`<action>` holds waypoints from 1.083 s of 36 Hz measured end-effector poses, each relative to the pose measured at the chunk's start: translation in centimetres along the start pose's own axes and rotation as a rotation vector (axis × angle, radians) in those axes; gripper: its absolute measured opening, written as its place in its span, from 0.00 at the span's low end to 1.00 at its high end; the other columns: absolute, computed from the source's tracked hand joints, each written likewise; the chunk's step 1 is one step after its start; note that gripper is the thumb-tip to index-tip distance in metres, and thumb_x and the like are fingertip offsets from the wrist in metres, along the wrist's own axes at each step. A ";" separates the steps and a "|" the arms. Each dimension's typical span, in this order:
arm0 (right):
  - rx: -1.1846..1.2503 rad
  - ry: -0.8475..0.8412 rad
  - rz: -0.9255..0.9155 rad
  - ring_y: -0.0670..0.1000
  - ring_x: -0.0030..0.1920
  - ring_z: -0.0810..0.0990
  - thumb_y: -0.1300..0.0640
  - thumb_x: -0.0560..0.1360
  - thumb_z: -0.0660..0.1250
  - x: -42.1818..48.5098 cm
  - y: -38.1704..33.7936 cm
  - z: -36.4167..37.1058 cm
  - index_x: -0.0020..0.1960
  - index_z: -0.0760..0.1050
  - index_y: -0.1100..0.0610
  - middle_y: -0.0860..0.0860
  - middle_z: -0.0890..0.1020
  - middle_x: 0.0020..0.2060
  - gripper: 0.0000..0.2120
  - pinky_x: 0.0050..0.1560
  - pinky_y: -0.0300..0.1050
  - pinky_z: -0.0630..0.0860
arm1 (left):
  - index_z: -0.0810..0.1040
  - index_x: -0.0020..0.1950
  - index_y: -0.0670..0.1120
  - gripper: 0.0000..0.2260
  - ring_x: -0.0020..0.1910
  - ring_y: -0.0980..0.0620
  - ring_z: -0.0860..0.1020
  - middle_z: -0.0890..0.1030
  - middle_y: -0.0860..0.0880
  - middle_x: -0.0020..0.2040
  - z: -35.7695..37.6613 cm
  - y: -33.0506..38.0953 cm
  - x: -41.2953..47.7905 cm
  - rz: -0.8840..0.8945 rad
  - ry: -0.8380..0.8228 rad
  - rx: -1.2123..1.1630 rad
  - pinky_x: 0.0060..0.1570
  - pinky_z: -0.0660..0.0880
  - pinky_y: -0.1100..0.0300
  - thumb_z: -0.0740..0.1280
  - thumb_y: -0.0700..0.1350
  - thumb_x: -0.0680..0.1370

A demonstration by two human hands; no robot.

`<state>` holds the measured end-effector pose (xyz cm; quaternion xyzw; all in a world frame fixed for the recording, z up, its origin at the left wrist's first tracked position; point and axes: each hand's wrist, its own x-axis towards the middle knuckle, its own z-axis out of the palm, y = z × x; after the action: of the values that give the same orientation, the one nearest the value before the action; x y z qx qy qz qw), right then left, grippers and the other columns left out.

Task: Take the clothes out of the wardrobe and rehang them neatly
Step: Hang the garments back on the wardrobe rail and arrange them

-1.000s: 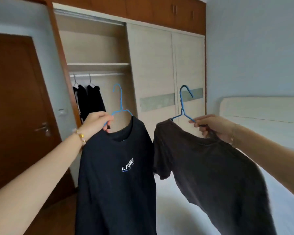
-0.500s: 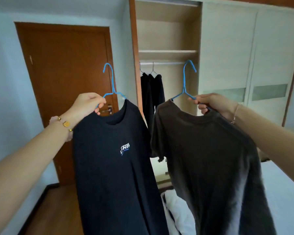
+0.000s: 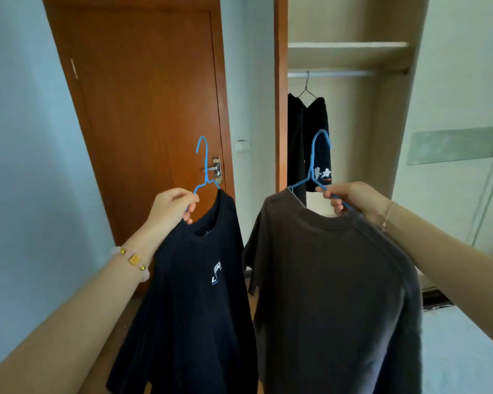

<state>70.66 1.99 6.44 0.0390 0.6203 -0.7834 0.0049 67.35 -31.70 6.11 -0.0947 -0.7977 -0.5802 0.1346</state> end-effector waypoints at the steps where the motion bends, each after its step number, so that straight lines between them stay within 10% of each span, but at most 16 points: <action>1: 0.004 0.001 0.010 0.42 0.19 0.66 0.63 0.79 0.58 1.7 0.8 0.1 0.51 0.74 0.64 0.48 0.72 0.27 0.08 0.20 0.31 0.67 | 0.77 0.43 0.38 0.05 0.18 0.60 0.66 0.72 0.47 0.30 0.3 -1.2 0.8 -0.024 -0.005 -0.015 0.22 0.71 0.68 0.63 0.36 0.77; 23: 0.070 0.151 0.051 0.43 0.22 0.70 0.63 0.77 0.61 28.4 0.9 -9.0 0.53 0.78 0.66 0.48 0.75 0.24 0.10 0.24 0.31 0.70 | 0.73 0.35 0.37 0.10 0.17 0.57 0.63 0.67 0.47 0.25 19.7 -9.7 27.1 -0.031 -0.356 -0.130 0.21 0.69 0.67 0.64 0.33 0.77; 39: 0.091 0.568 -0.032 0.43 0.24 0.71 0.66 0.75 0.60 38.8 1.7 -21.2 0.47 0.79 0.62 0.49 0.76 0.26 0.09 0.26 0.32 0.73 | 0.77 0.44 0.41 0.04 0.19 0.59 0.66 0.73 0.54 0.23 40.4 -12.3 42.9 0.114 -0.700 -0.188 0.25 0.73 0.66 0.64 0.37 0.78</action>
<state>33.24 23.81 -2.61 0.2470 0.5617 -0.7680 -0.1833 18.81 2.70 -2.79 -0.3441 -0.7319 -0.5750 -0.1238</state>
